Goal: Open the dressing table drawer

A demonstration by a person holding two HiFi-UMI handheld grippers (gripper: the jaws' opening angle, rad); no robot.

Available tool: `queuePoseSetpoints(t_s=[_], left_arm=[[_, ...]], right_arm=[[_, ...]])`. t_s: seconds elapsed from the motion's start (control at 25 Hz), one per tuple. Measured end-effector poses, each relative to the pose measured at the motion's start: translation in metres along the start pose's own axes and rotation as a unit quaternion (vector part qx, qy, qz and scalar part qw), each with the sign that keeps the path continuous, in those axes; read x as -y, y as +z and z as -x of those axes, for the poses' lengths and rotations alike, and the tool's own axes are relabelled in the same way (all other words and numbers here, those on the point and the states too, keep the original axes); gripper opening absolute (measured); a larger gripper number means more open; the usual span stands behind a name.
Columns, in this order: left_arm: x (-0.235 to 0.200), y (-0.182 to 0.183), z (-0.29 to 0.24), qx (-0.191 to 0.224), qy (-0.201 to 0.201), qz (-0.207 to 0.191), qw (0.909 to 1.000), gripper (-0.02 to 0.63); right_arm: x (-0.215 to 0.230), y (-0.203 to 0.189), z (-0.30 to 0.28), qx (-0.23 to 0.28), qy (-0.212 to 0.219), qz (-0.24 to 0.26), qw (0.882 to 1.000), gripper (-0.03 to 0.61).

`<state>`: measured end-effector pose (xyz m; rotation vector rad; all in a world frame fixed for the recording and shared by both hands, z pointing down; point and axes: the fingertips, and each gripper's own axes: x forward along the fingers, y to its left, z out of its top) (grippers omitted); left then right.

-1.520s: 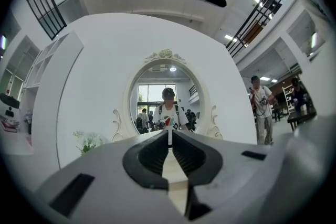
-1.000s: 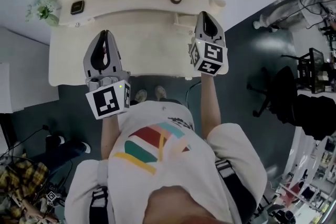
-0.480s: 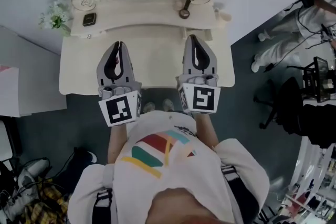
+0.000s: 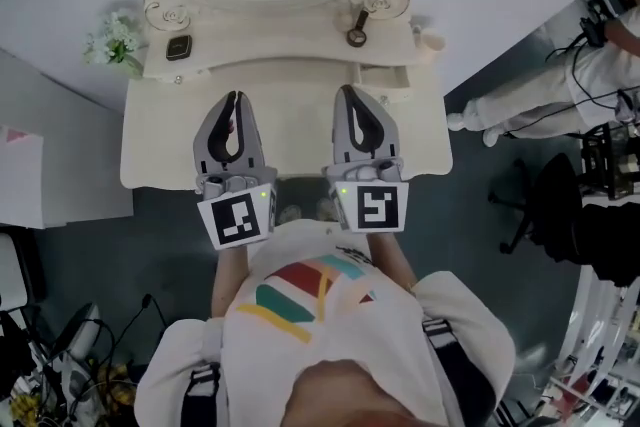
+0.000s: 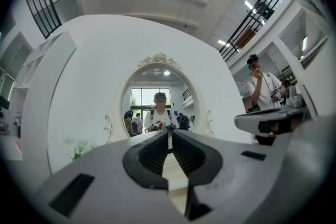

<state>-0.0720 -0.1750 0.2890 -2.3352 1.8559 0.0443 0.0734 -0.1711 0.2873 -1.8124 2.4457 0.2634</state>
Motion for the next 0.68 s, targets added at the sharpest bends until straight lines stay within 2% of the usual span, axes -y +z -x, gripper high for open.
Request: queuePoseSetpoints(t_s=[0.68], left_arm=[[-0.0023,0.0022,0.0036,0.006,-0.001,0.000,1.0000,0.020]], right_arm=[[-0.0043,-0.0036,0.0043,-0.013,0.004,-0.012,1.000,0.002]])
